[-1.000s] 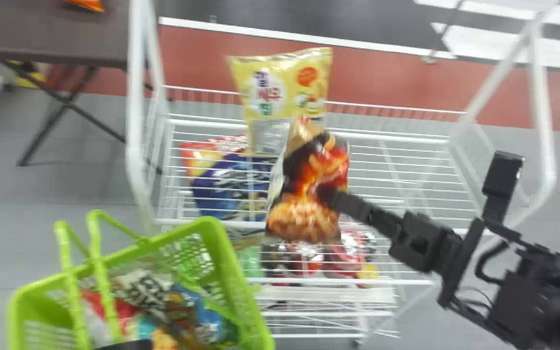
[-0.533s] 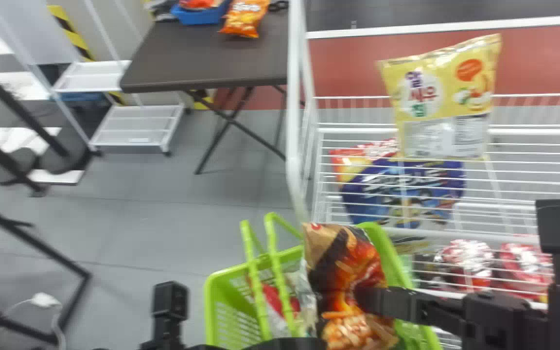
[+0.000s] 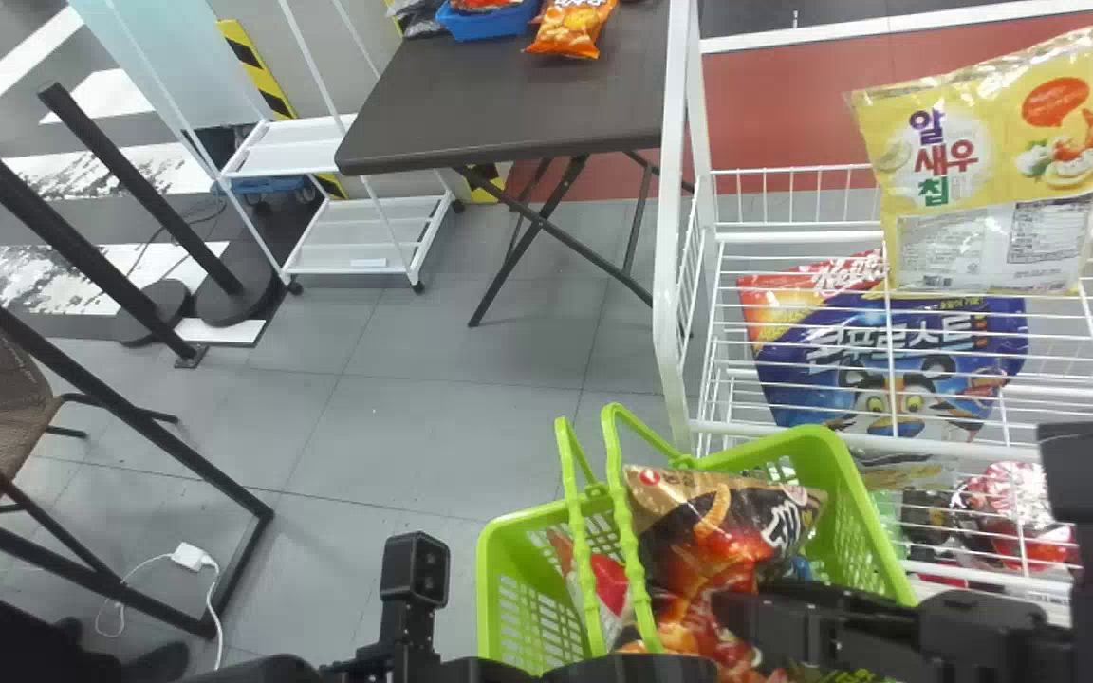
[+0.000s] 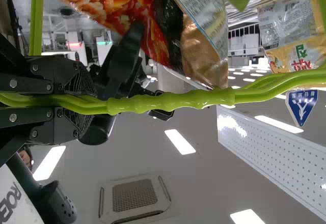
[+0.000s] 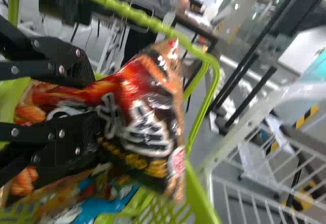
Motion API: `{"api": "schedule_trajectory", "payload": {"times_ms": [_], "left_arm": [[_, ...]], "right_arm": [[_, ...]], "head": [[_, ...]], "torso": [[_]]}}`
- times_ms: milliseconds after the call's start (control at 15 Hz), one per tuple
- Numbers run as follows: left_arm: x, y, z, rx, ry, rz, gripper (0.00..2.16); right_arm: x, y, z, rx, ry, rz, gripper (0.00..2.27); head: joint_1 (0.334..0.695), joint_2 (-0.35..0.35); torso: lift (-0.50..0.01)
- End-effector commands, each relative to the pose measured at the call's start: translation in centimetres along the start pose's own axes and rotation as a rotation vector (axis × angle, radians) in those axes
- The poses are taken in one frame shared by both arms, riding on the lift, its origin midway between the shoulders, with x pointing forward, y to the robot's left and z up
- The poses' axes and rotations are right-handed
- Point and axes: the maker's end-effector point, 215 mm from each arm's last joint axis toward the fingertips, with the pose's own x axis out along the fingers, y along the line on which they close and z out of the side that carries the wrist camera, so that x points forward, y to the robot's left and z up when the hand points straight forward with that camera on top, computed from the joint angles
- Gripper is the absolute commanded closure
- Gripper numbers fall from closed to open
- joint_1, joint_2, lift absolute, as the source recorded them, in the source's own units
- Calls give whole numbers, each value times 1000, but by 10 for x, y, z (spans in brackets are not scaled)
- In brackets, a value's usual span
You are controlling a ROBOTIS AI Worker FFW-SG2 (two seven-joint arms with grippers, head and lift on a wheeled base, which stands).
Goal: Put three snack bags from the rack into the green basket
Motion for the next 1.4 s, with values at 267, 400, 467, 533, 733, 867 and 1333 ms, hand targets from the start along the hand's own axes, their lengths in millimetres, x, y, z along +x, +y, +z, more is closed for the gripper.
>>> {"api": "schedule_trajectory", "payload": {"times_ms": [267,400,467,533,733,867,1333], "left_arm": [[-9,1,-3,-9,-20,5,2148],[-10,1,-5,-9,-21,5,2148],[-10,2,-4,-7,-22,5,2148],[-9,1,-5,-7,-20,5,2148],[-11,2,-7,-14,-21,7,2148],[-12,4,-11,-19,-22,10,2148],[-24,1,-34,12,-63,10,2148]], "right_arm": [[-90,-16,63,-45,-191,-112,33],[-131,-64,99,-164,-370,-315,36],[-152,-84,115,-246,-459,-417,36],[-172,-100,125,-319,-541,-499,36],[-213,-123,117,-458,-677,-658,43],[-225,-128,100,-502,-711,-721,49],[-235,-112,76,-604,-761,-796,70]], "head": [[695,297],[695,223],[695,180],[695,133],[695,-72],[695,-135],[695,-228]], "torso": [[0],[0],[0],[0],[0],[0],[0]]}}
